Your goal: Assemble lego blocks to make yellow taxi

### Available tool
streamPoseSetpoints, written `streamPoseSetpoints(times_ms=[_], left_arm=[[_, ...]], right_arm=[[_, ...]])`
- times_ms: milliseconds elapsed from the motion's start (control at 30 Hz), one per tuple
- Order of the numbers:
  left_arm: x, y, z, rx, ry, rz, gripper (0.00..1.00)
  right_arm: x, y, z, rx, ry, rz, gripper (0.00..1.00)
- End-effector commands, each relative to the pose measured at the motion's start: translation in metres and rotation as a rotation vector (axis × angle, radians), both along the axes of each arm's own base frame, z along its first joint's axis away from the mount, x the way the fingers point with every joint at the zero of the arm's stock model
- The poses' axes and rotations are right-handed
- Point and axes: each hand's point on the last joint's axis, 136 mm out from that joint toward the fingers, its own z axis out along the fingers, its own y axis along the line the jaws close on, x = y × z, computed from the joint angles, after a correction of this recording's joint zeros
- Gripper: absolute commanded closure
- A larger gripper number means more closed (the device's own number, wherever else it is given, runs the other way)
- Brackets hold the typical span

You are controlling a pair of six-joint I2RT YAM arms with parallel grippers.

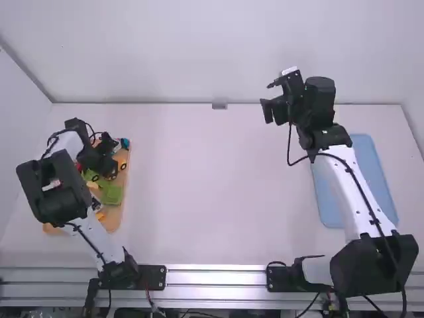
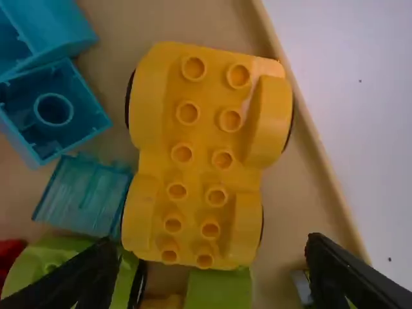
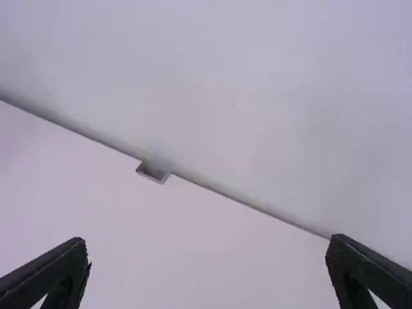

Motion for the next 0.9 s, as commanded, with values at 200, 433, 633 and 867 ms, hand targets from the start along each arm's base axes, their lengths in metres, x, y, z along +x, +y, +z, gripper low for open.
streamPoseSetpoints(times_ms=[200,433,633,867], left_arm=[[-0.007,-0.003,-0.018,-0.003,0.015,-0.014,0.23],[-0.008,-0.008,-0.028,0.002,0.006,-0.023,0.18],[-0.005,-0.008,-0.031,-0.009,-0.012,0.028,0.18],[-0.003,-0.010,-0.031,-0.021,-0.025,0.026,0.20]], right_arm=[[0.005,0.002,0.018,0.082,-0.019,-0.026,0.02],[0.005,0.003,0.017,0.079,-0.017,-0.024,0.02],[0.005,0.003,0.018,0.080,-0.021,-0.024,0.03],[0.005,0.003,0.018,0.080,-0.019,-0.024,0.02]])
